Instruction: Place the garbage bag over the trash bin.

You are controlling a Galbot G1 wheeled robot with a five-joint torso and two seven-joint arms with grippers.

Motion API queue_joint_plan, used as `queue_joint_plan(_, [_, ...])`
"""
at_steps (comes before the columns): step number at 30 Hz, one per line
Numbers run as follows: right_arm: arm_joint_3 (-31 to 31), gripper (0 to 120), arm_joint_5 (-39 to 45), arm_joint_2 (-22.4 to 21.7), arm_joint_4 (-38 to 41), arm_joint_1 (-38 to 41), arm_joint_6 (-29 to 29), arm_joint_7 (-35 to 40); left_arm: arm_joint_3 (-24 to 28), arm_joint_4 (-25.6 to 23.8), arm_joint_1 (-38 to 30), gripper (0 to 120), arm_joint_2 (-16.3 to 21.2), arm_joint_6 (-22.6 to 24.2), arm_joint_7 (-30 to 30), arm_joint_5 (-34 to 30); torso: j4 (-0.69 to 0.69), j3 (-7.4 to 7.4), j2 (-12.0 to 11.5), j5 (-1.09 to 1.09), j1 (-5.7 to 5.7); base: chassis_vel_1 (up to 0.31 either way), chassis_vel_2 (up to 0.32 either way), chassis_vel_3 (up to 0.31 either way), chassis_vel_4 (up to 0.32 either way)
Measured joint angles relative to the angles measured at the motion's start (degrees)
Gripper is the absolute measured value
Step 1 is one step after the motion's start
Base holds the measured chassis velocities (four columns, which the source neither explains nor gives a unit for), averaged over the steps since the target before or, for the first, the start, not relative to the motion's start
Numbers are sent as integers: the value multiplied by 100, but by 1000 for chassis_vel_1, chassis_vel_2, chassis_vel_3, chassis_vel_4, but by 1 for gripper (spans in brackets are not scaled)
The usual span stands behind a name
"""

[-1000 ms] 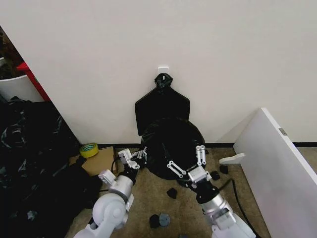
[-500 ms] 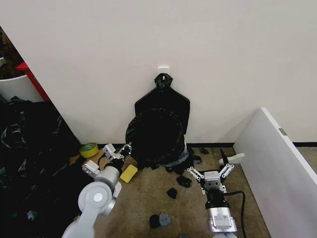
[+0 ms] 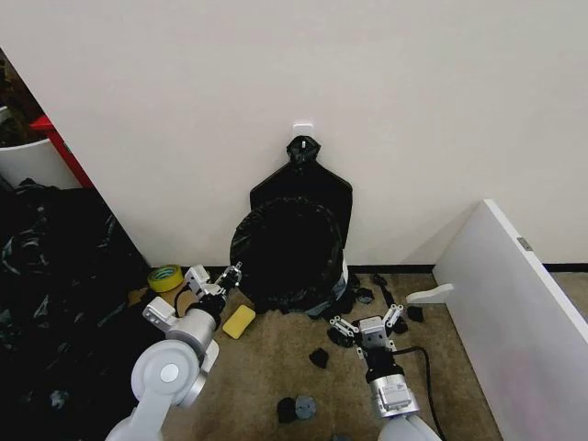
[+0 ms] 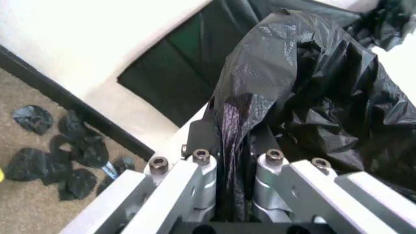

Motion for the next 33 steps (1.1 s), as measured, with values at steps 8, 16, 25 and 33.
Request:
queue_joint_plan(8, [394, 100, -1133, 47, -548, 131, 498, -203, -5, -161, 34, 5, 25, 32, -46, -27, 0, 0, 0, 0, 0, 0, 0, 0, 0])
queue_joint_plan(16, [740, 100, -1361, 81, -434, 28, 830, -234, -30, -183, 77, 5, 80, 43, -48, -6, 0, 0, 0, 0, 0, 0, 0, 0, 0])
queue_joint_plan(25, [921, 100, -930, 29, 24, -228, 951, -86, 62, 15, 73, 5, 114, -20, -43, 279, 0, 0, 0, 0, 0, 0, 0, 0, 0])
queue_joint_plan(33, [1105, 100, -184, 44, 412, -207, 135, 553, 503, 329, 144, 5, 226, 107, -258, 1036, 0, 0, 0, 0, 0, 0, 0, 0, 0])
